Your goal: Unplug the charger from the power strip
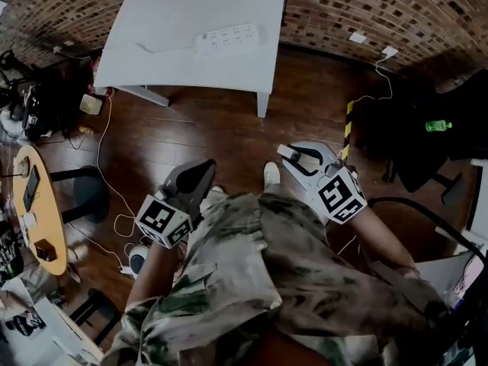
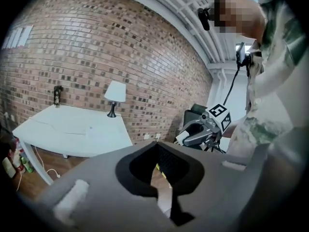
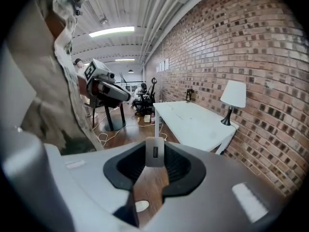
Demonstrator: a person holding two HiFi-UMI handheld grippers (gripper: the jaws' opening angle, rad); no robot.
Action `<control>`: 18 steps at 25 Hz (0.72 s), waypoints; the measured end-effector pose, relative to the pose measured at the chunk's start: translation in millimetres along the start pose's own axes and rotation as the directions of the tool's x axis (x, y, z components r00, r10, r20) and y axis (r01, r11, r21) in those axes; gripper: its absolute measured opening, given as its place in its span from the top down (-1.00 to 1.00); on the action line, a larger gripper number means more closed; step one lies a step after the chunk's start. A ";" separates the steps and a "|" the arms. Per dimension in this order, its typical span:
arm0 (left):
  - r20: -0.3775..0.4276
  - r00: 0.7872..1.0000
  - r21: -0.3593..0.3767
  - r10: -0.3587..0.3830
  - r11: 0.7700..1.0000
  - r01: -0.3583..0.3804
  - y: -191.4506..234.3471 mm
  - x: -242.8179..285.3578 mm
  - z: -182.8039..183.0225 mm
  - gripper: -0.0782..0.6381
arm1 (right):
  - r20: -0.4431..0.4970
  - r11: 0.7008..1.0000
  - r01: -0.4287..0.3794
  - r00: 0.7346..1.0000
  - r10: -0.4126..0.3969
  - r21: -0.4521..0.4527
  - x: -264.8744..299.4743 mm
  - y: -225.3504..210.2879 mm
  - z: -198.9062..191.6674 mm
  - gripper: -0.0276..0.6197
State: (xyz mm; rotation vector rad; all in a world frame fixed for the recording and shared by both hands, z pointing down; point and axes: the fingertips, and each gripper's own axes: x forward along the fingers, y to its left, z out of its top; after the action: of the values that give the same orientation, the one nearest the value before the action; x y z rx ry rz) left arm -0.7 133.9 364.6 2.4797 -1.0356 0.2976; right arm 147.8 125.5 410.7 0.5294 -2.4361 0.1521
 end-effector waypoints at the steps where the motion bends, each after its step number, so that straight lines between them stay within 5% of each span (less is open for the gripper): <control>1: 0.008 1.000 0.007 -0.017 1.000 0.017 -7.8 -5.8 1.6 0.77 | 0.013 1.000 0.013 1.000 -0.013 0.012 -5.1 9.6 1.4 0.59; 10: 0.109 0.983 0.081 -0.145 0.987 0.137 -62.6 -134.4 -23.3 0.77 | 0.084 0.994 0.096 0.991 -0.100 0.044 -13.4 156.0 43.1 0.59; 18: 0.053 0.962 0.083 -0.267 0.962 0.262 -106.4 -251.3 -100.5 0.77 | 0.061 0.977 0.180 0.980 -0.188 0.115 -43.2 307.7 68.0 0.58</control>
State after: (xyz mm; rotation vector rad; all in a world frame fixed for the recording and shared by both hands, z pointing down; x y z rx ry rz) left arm -102.8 404.2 331.4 2.6722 -0.7147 0.1771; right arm 15.0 404.9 336.8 0.8185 -2.4418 0.1921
